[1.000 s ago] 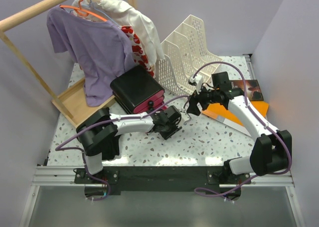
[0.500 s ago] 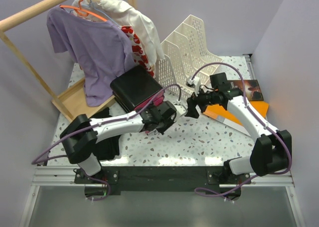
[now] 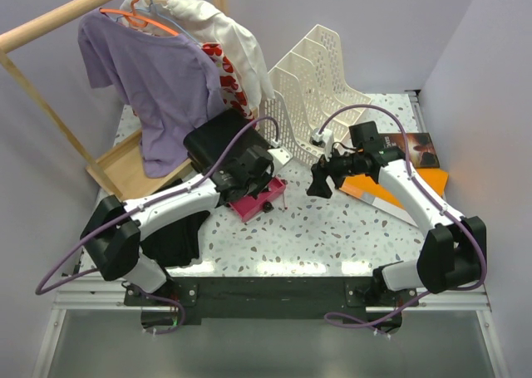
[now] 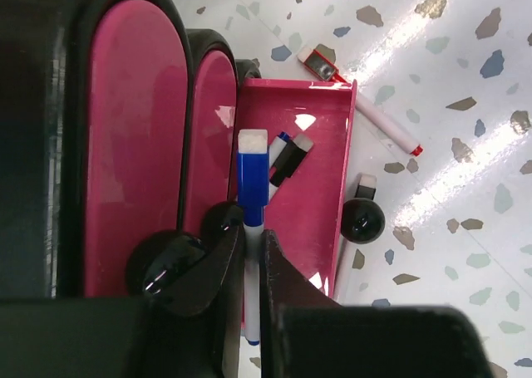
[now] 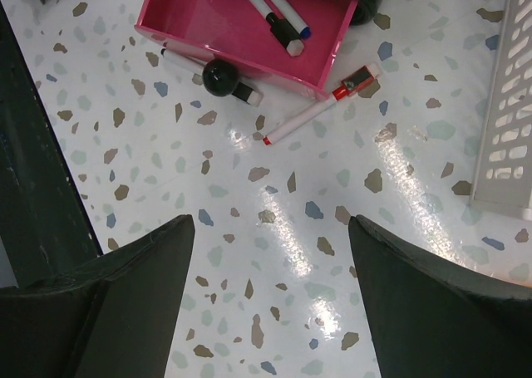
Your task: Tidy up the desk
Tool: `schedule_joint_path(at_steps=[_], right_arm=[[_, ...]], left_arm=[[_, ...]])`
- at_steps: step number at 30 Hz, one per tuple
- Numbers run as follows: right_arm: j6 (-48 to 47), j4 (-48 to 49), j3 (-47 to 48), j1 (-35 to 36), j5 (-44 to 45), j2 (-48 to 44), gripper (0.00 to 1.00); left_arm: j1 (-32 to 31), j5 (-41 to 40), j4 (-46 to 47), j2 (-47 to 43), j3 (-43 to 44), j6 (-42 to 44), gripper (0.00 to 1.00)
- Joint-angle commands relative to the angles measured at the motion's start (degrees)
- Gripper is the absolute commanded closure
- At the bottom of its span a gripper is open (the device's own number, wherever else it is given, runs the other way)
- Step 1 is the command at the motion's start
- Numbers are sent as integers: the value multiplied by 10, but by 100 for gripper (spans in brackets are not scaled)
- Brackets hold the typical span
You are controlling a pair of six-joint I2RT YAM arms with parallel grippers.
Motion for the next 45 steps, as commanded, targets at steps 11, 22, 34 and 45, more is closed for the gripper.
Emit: schedule_joint_path(at_steps=[11, 22, 34, 45], right_arm=[[-8, -4, 13, -1, -24, -9, 20], [-10, 1, 7, -1, -35, 9, 20], [109, 122, -33, 92, 135, 25, 22], [343, 268, -68, 196, 387, 116, 22]], left_arm=[[8, -40, 13, 28, 20, 6, 59], [8, 12, 23, -79, -11, -23, 43], [10, -45, 25, -308, -95, -17, 12], [10, -122, 53, -494, -240, 1, 4]])
